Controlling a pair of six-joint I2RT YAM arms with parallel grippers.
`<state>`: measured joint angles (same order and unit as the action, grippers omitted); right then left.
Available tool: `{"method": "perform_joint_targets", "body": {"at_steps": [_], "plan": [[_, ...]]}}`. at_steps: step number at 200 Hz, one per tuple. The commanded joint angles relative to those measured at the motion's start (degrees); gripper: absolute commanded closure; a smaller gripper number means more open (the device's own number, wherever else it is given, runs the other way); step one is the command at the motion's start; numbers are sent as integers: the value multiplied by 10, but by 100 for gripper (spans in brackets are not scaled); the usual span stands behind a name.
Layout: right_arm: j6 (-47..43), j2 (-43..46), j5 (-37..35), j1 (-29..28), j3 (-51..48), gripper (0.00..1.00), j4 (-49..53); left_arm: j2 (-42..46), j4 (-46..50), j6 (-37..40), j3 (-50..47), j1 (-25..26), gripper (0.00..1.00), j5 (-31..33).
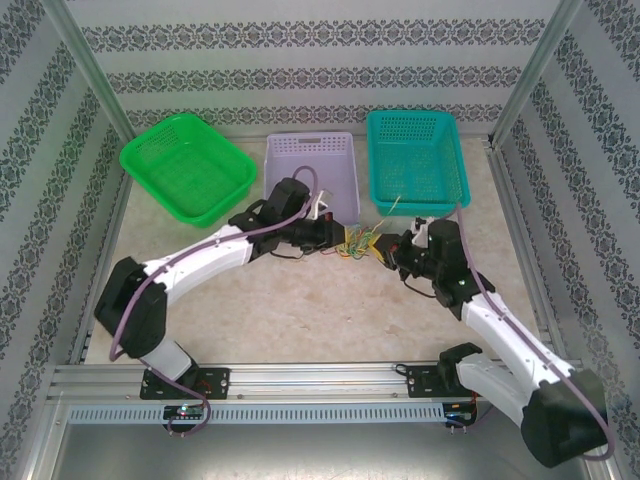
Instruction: Untangle the cables
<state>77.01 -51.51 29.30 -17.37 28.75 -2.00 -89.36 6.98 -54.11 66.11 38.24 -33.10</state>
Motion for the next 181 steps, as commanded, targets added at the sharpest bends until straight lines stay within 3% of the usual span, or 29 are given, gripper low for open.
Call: {"method": "perform_joint_targets", "body": {"at_steps": [1,24,41,72,83,97,108,138,151,157,181], "plan": [[73,34,-95,12,-33,100,-23,77,-72,-89,-42,-17,100,169],[123,53,-130,-5,-53,100,-26,114,-129,-148,-92,-18,100,233],[149,56,-151,-23,-60,100,-44,115,-170,-187,-109,-17,100,234],[53,25,-123,-20,0,100,-13,112,-148,-193,-97,-16,100,210],[-14,8,-99,-18,36,100,13,113,-118,-184,-85,-17,88,197],[-103,-13,-71,-19,87,100,67,108,-73,-162,-61,-18,57,169],[-160,-30,-51,-18,123,100,101,108,9,-127,-24,-19,41,164],[-283,-65,-31,-20,190,100,185,102,183,-7,79,-30,27,170],[-326,-84,-25,-21,220,100,221,86,241,50,127,-39,16,160],[-339,-90,-20,-22,228,100,230,73,263,77,148,-42,11,143],[-365,-112,0,-25,254,100,238,-5,344,170,216,-44,9,44]]}}
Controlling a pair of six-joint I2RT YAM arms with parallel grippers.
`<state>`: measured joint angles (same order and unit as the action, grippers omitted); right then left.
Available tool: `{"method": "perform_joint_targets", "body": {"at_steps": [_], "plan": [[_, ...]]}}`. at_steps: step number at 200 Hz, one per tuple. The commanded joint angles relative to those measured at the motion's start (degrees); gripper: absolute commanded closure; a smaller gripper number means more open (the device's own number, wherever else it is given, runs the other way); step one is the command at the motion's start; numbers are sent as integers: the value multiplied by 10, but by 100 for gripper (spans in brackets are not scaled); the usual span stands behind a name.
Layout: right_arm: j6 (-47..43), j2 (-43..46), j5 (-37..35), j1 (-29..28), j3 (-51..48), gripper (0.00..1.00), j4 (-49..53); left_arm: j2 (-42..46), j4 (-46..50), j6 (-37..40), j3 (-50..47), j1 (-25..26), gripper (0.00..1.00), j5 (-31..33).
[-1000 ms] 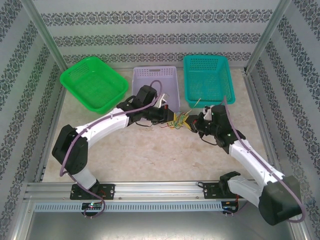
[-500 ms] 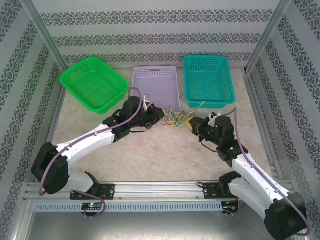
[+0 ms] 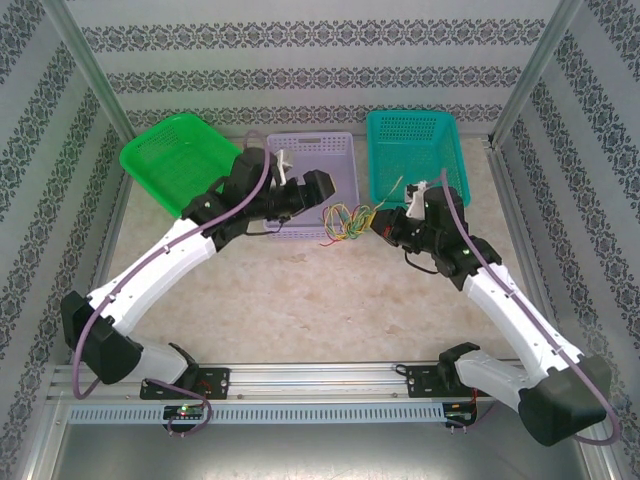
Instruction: Untangle the cables
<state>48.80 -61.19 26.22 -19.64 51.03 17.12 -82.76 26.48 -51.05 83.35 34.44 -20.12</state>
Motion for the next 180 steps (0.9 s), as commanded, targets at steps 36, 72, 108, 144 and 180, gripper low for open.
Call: {"method": "perform_joint_targets", "body": {"at_steps": [36,72,108,144,180], "plan": [[-74,-30,40,-9,39,100,32,-113,129,138,34,-5,7,-127],[-54,-30,39,-21,36,100,17,-146,88,98,32,4,12,-130],[-8,-21,33,-21,15,100,-20,-137,-40,-11,-35,8,47,-134],[55,-2,19,0,-26,100,-53,-77,-146,-105,-111,-4,100,-51],[195,57,-15,52,-115,100,-61,9,-190,-168,-177,-61,100,29]]}}
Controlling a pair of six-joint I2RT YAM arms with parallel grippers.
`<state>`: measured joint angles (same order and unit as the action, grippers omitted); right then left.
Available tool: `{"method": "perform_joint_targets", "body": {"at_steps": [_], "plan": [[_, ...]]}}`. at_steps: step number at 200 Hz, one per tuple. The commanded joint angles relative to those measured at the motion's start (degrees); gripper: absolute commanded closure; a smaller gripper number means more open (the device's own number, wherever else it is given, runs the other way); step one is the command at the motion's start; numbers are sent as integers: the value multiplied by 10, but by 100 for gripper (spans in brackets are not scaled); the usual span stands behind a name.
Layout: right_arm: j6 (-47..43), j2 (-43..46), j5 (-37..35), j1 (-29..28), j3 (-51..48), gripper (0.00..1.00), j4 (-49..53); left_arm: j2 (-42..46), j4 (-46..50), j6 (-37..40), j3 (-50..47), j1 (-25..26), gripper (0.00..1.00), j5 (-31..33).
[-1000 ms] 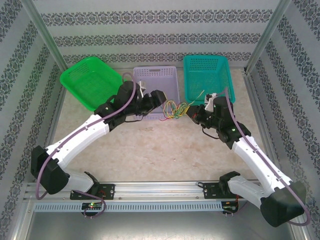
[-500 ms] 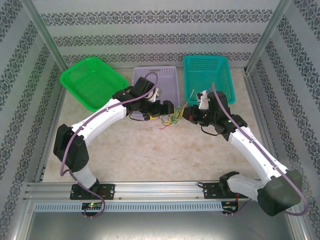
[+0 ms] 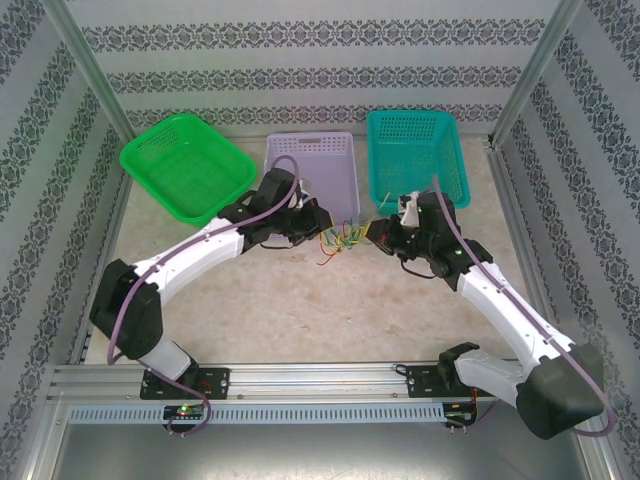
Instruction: Untangle the cables
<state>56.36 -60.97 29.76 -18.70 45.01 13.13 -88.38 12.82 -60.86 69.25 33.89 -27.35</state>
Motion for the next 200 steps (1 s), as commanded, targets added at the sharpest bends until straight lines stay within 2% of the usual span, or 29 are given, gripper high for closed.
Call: {"method": "perform_joint_targets", "body": {"at_steps": [1,29,61,89,108,126,138,151,159,171,179,191,200], "plan": [[125,56,-51,43,-60,100,-23,68,-55,-71,-38,-57,100,102],[285,98,-54,45,-159,100,-75,99,-101,-103,-69,-77,100,110],[439,151,-68,19,-233,100,-47,129,-110,-107,-90,-77,100,150],[500,264,-143,23,-281,100,29,158,-104,-102,-108,-90,100,168],[505,303,-152,44,-297,100,53,173,-82,-94,-112,-95,100,174],[485,285,-137,49,-292,100,36,176,-84,-86,-115,-96,100,155],[425,241,-113,51,-263,100,24,159,-99,-75,-108,-96,100,109],[307,182,-90,52,-185,100,48,136,-100,-57,-94,-95,100,57],[241,146,-73,49,-132,88,66,127,-82,-35,-80,-93,100,37],[149,101,-61,34,-48,59,94,116,-45,9,-52,-89,100,19],[103,76,-67,16,10,44,125,109,-16,41,-32,-84,100,14],[74,41,-76,-11,86,32,161,95,17,88,-5,-76,100,5],[76,8,-76,-29,134,28,188,84,38,122,12,-64,100,6]]}}
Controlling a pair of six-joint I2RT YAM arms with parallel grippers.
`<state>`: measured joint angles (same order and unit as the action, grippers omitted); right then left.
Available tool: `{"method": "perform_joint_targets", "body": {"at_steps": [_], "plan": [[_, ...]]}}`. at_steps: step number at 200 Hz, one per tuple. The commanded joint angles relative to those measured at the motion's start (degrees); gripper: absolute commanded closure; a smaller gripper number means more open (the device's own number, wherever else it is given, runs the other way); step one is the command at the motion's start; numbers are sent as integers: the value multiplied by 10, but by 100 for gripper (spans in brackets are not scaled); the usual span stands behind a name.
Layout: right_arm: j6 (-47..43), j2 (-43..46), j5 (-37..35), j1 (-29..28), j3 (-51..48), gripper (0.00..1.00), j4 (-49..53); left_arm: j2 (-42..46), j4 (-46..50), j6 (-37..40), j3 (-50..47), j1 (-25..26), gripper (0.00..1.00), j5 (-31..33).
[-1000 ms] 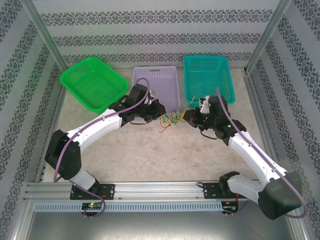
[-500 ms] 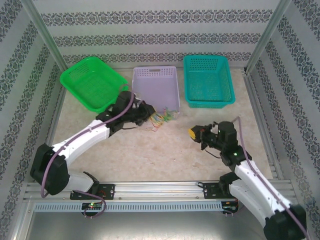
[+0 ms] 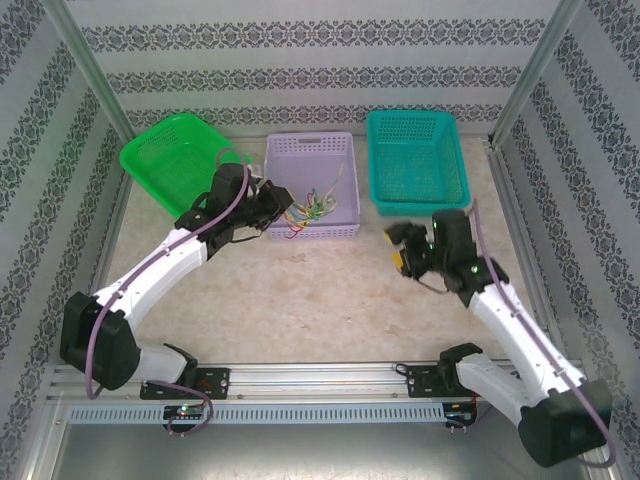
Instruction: Untangle the cables
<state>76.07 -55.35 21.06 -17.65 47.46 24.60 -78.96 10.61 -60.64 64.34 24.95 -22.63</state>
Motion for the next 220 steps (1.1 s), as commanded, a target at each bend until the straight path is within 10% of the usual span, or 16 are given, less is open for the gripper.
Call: {"method": "perform_joint_targets", "body": {"at_steps": [1,91,138,194,220], "plan": [[-121,-53,10,-41,115,28,76,-12,62,124,63,27,100,-41],[49,-237,14,-112,241,14,175,-50,128,369,152,181,100,170],[109,-249,31,-111,206,33,117,-41,117,379,146,203,100,178],[166,-190,-1,-91,95,100,-6,-7,96,314,127,195,100,219],[165,-130,-32,-79,25,100,-116,10,111,189,99,160,100,233]]}}
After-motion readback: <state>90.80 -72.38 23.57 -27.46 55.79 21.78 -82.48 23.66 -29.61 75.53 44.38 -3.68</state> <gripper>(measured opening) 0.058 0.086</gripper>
